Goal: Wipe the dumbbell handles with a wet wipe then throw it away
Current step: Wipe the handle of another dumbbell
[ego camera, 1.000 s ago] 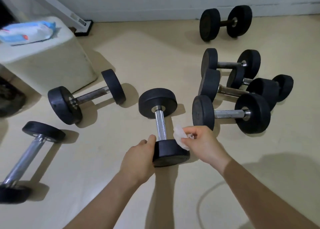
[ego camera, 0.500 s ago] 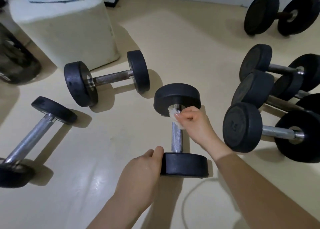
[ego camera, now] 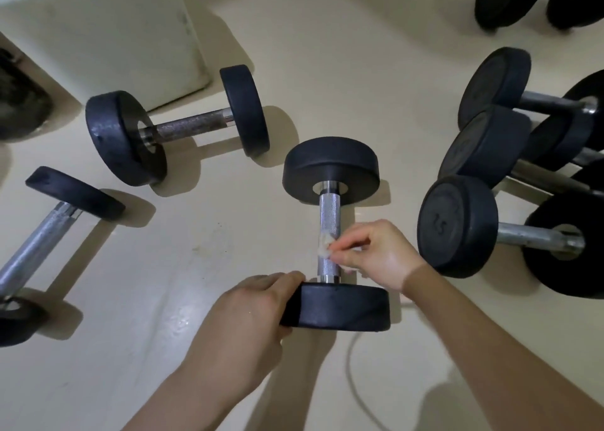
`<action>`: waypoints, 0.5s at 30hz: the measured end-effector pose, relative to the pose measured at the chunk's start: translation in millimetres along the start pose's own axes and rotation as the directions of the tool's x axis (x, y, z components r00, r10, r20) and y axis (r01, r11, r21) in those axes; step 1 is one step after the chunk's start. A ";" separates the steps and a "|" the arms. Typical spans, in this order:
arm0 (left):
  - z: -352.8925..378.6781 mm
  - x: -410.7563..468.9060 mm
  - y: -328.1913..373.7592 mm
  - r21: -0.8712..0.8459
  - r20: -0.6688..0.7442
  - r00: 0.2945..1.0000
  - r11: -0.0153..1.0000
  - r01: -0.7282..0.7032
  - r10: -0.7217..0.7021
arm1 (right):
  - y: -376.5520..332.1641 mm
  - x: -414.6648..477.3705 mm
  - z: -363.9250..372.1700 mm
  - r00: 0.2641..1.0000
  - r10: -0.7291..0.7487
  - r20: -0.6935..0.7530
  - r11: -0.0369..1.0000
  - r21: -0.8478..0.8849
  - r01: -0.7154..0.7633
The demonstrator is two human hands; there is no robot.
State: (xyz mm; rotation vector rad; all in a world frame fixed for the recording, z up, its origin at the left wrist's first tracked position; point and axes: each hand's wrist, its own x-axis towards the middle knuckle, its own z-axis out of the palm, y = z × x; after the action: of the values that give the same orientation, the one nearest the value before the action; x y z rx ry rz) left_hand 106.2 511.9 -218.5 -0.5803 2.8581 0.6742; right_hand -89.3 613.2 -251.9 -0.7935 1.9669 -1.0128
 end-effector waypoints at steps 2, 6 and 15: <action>-1.4 -2.1 -3.3 -0.064 0.030 0.998 0.996 0.058 -0.056 | -7.0 18.9 -1.8 0.992 -0.055 -0.116 0.998 -0.033 0.052; -11.2 -5.8 -18.0 -0.039 -0.002 0.990 0.989 0.143 -0.144 | -24.1 28.4 12.9 0.971 -0.071 -0.228 0.995 -0.078 0.055; -43.5 -3.1 -11.2 0.191 0.079 0.997 0.982 -0.005 -0.011 | -42.8 60.9 56.5 0.956 -0.096 -0.278 0.995 -0.013 0.097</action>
State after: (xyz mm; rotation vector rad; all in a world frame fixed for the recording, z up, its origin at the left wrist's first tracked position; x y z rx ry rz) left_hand 111.2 483.8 -183.7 -0.5162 2.8039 0.4060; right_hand -65.2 523.2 -258.4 -0.7875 2.1811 -1.2398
